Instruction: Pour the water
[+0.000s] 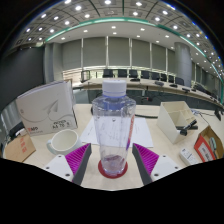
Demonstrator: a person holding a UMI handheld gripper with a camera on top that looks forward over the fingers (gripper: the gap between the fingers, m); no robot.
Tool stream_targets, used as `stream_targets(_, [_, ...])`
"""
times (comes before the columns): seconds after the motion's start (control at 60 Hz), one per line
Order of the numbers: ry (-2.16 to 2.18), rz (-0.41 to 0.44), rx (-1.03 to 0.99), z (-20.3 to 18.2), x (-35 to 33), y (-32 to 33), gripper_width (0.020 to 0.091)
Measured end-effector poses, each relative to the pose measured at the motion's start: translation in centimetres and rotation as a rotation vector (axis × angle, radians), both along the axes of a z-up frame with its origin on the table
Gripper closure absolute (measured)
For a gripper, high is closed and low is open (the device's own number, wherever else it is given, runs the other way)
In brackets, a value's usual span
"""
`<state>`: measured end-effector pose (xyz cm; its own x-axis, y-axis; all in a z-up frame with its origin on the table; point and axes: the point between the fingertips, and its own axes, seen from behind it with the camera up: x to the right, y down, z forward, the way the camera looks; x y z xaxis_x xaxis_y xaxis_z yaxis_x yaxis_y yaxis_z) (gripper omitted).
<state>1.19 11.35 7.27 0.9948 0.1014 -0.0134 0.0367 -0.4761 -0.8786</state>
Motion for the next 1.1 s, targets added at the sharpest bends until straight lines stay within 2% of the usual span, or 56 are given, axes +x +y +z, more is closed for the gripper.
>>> stream_targets(0.05, [-0.020, -0.006, -0.009, 0.8, 0.2, -1.0, 0.0233])
stream_targets(0.25, [-0.049, -0.015, -0.027, 6.5, -1.7, -7.8, 0.0245])
stream_targets(0.4, [-0.054, -0.055, -0.118, 9.9, -4.3, -16.5, 0.0247])
stream_targets(0.567, [-0.061, -0.057, -0.124, 13.4, -6.8, -25.4, 0.0244])
stream_targets(0.767, [-0.020, -0.073, -0.158, 14.6, -7.8, -32.4, 0.0243])
stream_targets(1.1, [-0.061, -0.108, -0.121, 16.6, -6.6, -36.0, 0.0243])
